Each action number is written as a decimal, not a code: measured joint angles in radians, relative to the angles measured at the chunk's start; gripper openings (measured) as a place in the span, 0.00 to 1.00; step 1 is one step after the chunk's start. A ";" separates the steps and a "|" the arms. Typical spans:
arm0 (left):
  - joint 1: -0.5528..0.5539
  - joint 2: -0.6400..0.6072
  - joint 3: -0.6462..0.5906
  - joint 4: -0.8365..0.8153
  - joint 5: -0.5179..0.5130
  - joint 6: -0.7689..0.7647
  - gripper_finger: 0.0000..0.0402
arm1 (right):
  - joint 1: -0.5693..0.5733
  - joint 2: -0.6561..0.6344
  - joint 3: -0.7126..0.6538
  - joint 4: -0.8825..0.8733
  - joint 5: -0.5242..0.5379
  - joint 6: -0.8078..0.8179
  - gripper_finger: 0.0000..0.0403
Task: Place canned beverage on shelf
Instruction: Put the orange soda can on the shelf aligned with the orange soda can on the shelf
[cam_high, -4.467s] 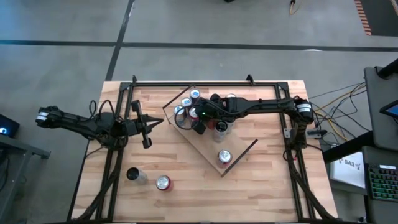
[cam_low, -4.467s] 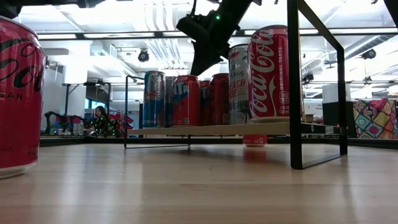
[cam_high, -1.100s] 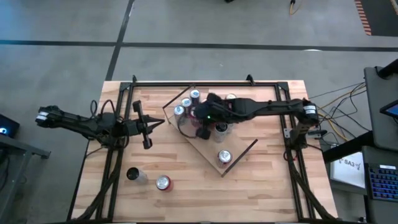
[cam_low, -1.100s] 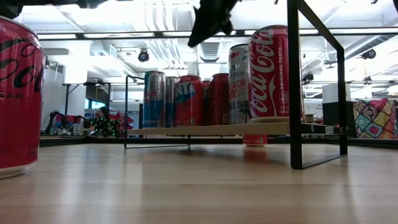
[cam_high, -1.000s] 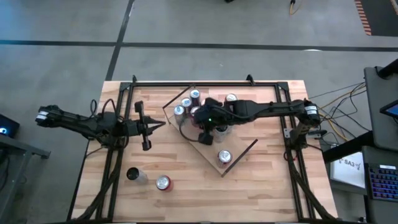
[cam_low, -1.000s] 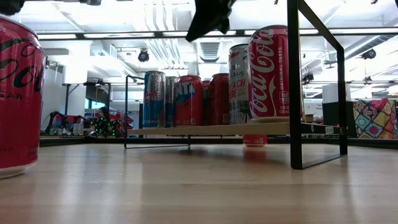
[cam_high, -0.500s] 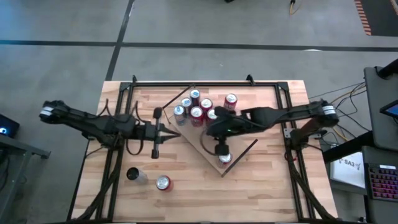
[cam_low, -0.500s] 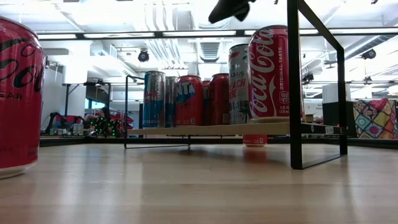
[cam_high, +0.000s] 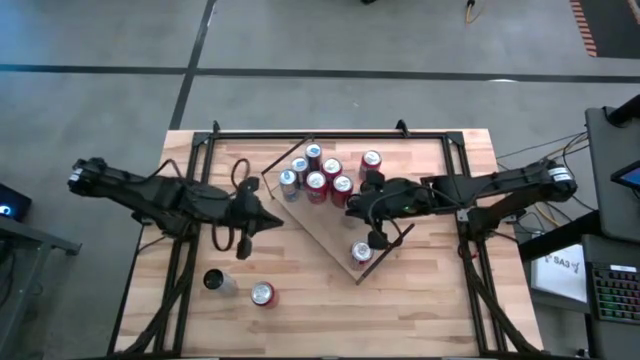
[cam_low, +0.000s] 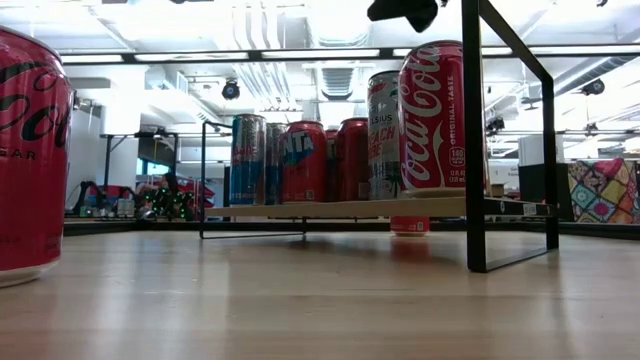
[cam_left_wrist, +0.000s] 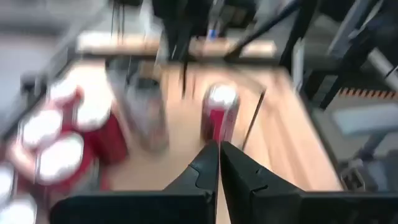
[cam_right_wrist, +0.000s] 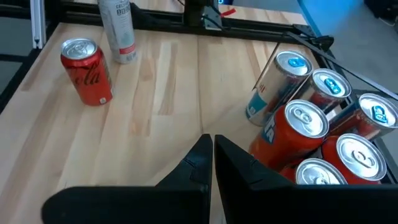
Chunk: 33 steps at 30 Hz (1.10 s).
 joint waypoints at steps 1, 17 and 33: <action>0.000 0.009 0.019 -0.054 -0.002 -0.041 0.00 | 0.000 -0.006 -0.012 0.010 0.000 0.000 0.02; -0.096 0.128 0.291 -0.765 0.062 -0.568 0.00 | 0.000 -0.018 -0.061 0.039 0.000 0.000 0.02; -0.262 0.268 0.372 -1.036 0.262 -0.790 0.00 | 0.000 -0.018 -0.051 0.039 0.000 0.012 0.02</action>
